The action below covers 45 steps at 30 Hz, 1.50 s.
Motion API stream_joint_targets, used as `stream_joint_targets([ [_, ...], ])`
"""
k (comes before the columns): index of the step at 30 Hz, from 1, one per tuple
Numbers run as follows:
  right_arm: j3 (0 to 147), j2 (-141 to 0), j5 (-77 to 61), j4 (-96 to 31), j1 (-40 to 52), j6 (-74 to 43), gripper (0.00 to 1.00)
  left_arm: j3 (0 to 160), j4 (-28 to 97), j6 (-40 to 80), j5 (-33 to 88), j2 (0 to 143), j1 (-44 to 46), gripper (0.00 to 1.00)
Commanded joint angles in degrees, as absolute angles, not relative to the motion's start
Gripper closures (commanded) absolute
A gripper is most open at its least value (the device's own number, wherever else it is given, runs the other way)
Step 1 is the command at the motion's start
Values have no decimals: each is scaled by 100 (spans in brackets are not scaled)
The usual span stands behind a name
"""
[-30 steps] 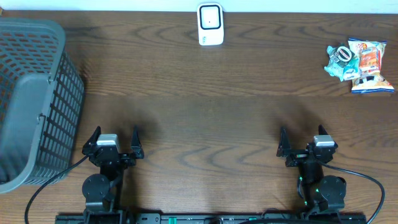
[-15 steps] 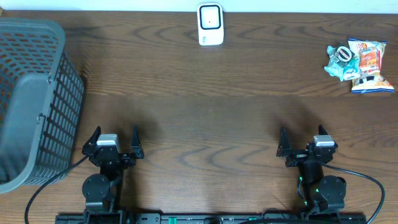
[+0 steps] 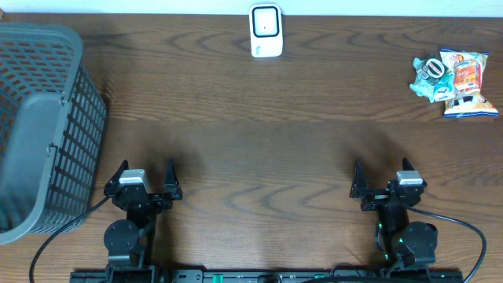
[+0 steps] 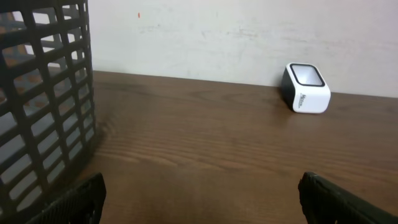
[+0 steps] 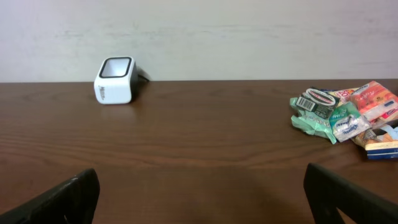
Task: Scan the item barcode
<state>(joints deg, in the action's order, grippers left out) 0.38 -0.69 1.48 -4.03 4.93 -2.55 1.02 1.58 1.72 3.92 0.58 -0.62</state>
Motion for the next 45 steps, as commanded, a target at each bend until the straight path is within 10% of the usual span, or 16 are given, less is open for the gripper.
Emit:
stream_joint_targets([
  [1,32,-32,134,-427,443,-314,1,23,405,346,384,8,-40,3],
  [45,32,-32,134,-427,443,-314,1,23,412,-305,338,8,-40,2],
])
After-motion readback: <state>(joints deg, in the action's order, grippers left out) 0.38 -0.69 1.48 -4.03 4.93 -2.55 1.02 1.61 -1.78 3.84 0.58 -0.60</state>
